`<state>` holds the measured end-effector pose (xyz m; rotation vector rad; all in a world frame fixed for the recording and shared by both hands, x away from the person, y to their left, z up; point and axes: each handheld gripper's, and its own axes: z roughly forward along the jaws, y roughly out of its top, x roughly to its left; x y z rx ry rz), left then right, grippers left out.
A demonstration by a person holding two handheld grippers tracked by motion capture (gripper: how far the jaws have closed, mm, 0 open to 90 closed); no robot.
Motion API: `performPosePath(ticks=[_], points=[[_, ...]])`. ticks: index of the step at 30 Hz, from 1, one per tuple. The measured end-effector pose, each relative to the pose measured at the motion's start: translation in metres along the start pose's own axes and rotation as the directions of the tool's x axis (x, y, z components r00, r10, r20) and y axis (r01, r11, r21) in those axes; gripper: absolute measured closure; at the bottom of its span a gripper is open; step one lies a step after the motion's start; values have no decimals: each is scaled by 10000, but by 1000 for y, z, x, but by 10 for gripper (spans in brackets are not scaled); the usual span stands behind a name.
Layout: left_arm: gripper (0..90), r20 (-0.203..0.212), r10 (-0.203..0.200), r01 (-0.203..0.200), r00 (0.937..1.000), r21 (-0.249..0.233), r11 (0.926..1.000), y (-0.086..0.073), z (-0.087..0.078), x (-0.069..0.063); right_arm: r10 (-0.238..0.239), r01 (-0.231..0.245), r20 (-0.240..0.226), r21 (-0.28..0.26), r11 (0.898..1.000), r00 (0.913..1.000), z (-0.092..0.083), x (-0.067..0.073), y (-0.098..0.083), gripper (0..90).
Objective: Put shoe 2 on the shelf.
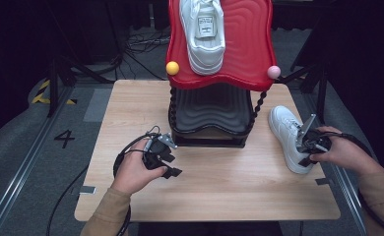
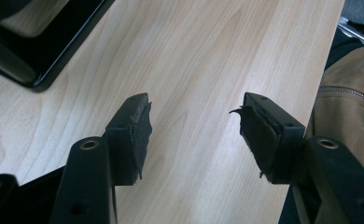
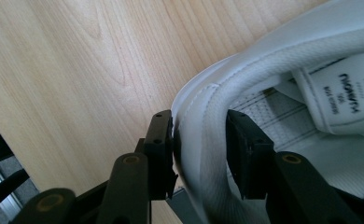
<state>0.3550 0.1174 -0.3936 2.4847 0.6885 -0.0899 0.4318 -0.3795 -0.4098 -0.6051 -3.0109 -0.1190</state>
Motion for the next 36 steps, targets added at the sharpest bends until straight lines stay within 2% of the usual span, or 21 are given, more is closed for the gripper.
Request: performPosePath(ticks=[6,10,12,17,24,27,28,30,36], points=[[433,-155,-405,404,9991,-104,9991,-13,-5,0,-238,251,-297,437,9987,9993,15,-3,6,614],[433,-176,-556,553,9983,-168,9983,-18,-8,0,-414,435,-282,814,9957,9987,20,-3,10,616],[431,-223,-729,725,9971,-180,9972,-24,-10,0,-451,498,-578,820,9954,9973,20,-2,12,683],[430,-291,-911,905,9954,-192,9957,-32,-12,-1,-559,631,-819,888,9940,9951,21,-1,17,736],[430,-410,-1117,1108,9929,-221,9936,-40,-16,0,-308,381,-862,837,9958,9958,19,-2,18,750],[430,-429,-1194,1183,9919,-266,9926,-42,-16,1,-62,114,-854,602,9981,9963,17,-2,18,753],[430,-416,-1220,1209,9917,-274,9923,-42,-17,1,6,23,-876,335,9994,9962,14,-2,19,756],[431,-408,-1216,1205,9917,-284,9923,-42,-17,1,-32,44,-744,169,9998,9972,7,-1,22,760],[431,-391,-1111,1099,9930,-306,9935,-40,-17,3,-348,346,-314,-75,9994,9989,-27,6,35,764]])
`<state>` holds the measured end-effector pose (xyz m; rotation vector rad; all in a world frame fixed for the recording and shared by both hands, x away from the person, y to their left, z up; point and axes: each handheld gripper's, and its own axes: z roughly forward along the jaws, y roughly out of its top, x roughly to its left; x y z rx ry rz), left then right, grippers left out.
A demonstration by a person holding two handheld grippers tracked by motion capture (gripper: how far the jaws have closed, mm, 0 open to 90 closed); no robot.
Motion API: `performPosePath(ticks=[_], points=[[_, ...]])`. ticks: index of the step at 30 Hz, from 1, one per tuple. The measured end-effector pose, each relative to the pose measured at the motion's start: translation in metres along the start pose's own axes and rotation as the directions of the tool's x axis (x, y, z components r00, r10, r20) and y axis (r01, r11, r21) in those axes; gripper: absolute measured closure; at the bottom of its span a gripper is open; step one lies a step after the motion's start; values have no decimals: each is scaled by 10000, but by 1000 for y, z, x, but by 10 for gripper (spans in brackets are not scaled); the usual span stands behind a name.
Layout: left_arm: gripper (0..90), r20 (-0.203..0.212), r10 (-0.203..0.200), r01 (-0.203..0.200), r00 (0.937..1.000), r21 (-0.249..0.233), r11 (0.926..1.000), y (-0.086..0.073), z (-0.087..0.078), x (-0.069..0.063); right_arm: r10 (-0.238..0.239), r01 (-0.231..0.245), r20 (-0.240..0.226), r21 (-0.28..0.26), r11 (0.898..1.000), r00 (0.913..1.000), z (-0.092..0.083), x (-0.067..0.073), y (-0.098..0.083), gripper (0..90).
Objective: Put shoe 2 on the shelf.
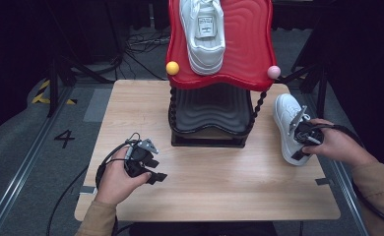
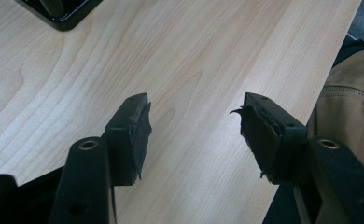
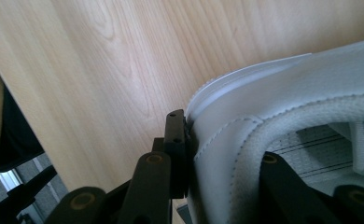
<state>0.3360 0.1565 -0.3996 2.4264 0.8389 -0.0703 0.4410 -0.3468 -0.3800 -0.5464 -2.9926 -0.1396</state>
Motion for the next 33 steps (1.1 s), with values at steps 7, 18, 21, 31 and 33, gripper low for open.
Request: performPosePath(ticks=[7,18,21,31,33], points=[[430,2,46,-46,10000,-34,10000,2,0,0,-279,285,386,-166,9995,9989,-38,9,16,773],[431,-17,109,-109,9999,-104,9999,3,-2,0,-418,445,800,-333,9985,9959,-85,24,32,798],[431,15,70,-69,10000,-112,9999,3,-3,0,-297,339,1009,-401,9986,9945,-101,28,36,797],[431,-15,68,-68,10000,-140,9999,2,-4,-1,207,-101,1284,-827,9965,9915,-148,36,44,794],[431,-16,86,-86,10000,-171,9998,2,-4,0,261,-147,1334,-856,9962,9907,-154,37,45,794]])
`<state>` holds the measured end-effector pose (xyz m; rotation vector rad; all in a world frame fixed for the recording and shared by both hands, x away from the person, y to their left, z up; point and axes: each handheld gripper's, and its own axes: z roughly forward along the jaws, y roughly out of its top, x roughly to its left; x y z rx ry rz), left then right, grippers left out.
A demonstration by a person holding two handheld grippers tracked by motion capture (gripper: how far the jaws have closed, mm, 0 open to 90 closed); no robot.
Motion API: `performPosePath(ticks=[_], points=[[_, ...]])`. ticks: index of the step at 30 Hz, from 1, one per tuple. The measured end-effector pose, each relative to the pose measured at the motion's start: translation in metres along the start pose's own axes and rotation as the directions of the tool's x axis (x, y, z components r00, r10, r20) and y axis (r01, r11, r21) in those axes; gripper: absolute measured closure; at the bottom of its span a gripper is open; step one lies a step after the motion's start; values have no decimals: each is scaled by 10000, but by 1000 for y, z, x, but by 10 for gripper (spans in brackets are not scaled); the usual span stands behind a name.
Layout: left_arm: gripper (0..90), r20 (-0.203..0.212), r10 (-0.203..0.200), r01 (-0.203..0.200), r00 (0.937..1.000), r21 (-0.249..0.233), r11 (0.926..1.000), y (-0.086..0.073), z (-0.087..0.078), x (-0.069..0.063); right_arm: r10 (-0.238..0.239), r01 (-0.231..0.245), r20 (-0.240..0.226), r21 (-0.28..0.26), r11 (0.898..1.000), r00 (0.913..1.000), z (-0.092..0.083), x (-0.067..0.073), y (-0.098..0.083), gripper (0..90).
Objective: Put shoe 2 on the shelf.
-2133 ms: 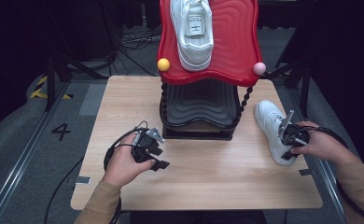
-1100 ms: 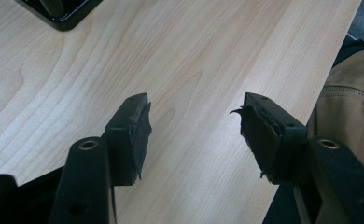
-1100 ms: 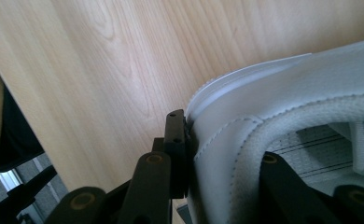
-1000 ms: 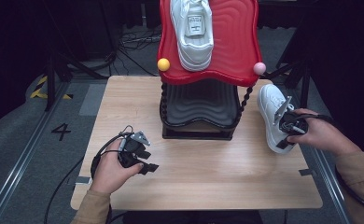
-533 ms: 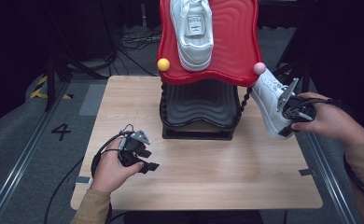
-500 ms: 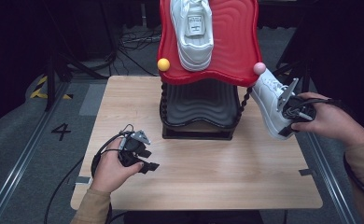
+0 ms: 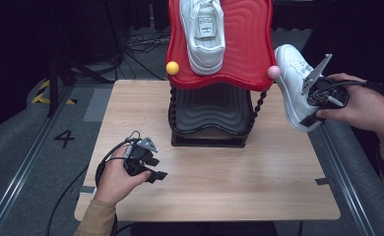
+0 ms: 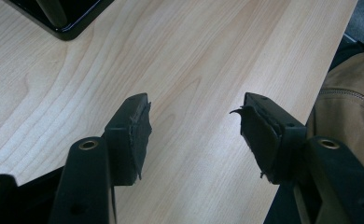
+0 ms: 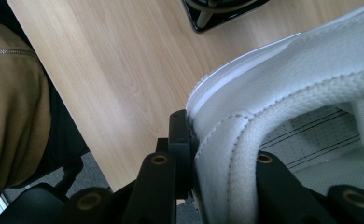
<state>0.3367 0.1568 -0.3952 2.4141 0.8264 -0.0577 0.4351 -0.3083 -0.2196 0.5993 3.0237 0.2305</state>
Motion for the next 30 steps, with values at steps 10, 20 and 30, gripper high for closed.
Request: performPosePath(ticks=[10,20,30], points=[[431,102,23,-22,9999,-24,10000,0,-1,2,300,-297,161,-202,9994,9994,-29,1,11,792],[431,225,103,-101,9997,-84,9999,3,1,8,367,-350,361,-482,9982,9987,-66,3,29,792],[431,429,251,-240,9988,-262,9994,11,4,12,532,-486,864,-546,9973,9948,-99,12,58,791]])
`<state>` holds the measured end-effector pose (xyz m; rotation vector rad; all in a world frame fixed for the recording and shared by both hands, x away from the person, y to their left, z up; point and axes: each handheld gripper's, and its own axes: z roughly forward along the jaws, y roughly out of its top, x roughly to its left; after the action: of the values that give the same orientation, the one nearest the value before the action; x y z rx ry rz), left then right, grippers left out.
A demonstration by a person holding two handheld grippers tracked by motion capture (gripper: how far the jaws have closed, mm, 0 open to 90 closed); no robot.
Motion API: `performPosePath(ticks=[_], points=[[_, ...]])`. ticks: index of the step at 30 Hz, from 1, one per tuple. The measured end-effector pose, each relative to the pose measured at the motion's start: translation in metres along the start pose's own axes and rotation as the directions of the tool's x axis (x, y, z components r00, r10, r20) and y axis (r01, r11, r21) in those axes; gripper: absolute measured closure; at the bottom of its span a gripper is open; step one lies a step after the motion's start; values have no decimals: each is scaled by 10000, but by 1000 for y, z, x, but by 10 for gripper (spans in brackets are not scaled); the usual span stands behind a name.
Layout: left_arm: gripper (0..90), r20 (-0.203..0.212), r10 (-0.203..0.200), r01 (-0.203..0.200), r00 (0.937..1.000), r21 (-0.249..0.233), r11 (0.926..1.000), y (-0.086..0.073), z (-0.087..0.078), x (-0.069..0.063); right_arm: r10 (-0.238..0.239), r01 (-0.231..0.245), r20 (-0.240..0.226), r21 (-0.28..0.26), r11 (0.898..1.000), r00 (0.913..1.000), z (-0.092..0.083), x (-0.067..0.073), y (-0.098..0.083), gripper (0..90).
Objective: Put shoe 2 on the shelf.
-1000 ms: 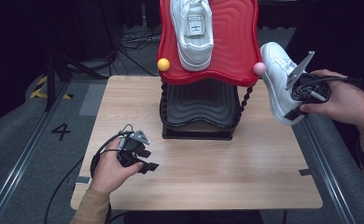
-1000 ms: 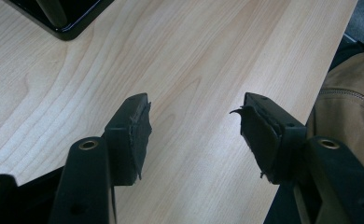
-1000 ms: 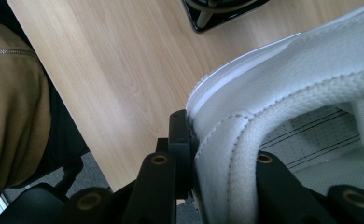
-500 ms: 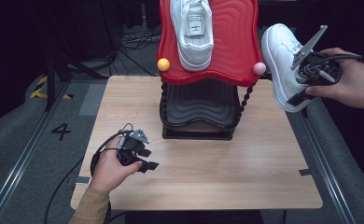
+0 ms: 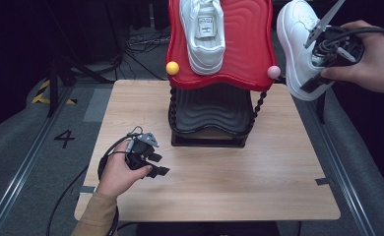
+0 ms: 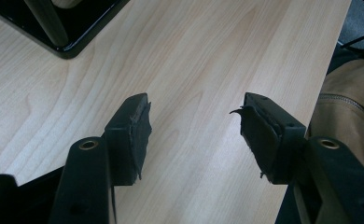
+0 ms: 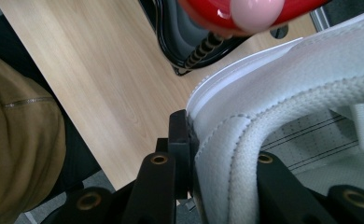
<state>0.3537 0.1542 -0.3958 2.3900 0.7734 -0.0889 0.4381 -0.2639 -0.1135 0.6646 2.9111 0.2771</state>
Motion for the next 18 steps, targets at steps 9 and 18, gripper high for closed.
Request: performPosePath(ticks=[9,18], points=[[431,130,170,-170,9998,-9,9999,6,3,2,84,-82,325,-37,10000,9994,-12,6,30,792],[431,174,204,-203,9996,-54,9998,6,2,3,42,-42,366,-13,10000,9993,-13,5,63,792]])
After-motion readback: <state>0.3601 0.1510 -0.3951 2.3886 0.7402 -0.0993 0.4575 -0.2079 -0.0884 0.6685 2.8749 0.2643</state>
